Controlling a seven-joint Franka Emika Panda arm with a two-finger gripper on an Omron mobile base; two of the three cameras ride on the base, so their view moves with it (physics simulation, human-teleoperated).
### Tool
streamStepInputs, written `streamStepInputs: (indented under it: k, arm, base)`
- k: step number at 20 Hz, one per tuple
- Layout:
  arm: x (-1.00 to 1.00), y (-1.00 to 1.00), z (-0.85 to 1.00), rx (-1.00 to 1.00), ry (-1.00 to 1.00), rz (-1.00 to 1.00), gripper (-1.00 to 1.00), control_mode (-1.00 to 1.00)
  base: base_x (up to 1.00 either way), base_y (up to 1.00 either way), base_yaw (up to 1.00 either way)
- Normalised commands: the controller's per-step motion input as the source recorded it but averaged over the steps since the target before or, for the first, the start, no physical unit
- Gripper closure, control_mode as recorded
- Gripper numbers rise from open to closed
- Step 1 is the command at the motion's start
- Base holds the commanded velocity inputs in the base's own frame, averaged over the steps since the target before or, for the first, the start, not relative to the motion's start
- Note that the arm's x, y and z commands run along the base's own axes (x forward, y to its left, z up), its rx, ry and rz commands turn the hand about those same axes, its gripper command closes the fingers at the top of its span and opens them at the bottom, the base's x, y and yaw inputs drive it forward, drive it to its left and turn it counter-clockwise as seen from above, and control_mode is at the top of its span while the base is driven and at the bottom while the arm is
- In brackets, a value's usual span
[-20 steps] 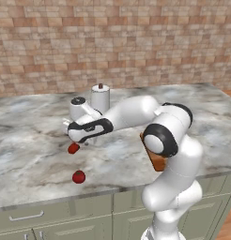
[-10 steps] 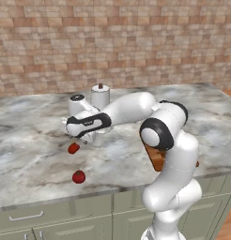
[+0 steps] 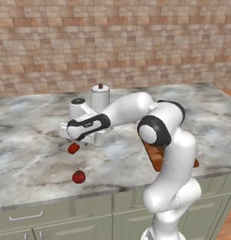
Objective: Place the avocado, onion, tomato, and bell pepper on the cutting board.
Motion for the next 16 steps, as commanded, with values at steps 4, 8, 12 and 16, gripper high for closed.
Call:
streamStepInputs:
  k: [4,8,12,16]
  arm:
    - [0.08,0.00,-0.01,0.00,0.00,0.12,-1.00,-1.00]
    - [0.18,0.00,-0.01,0.00,0.00,0.00,-1.00,-1.00]
    - [0.17,0.01,0.00,0.00,0.00,0.00,-1.00,-1.00]
    - [0.11,0.11,-0.05,0.00,0.00,0.00,-1.00,-1.00]
  base:
    - [0.00,0.00,0.00]
    - [0.00,0.00,0.00]
    - [0.00,0.00,0.00]
    - [0.00,0.00,0.00]
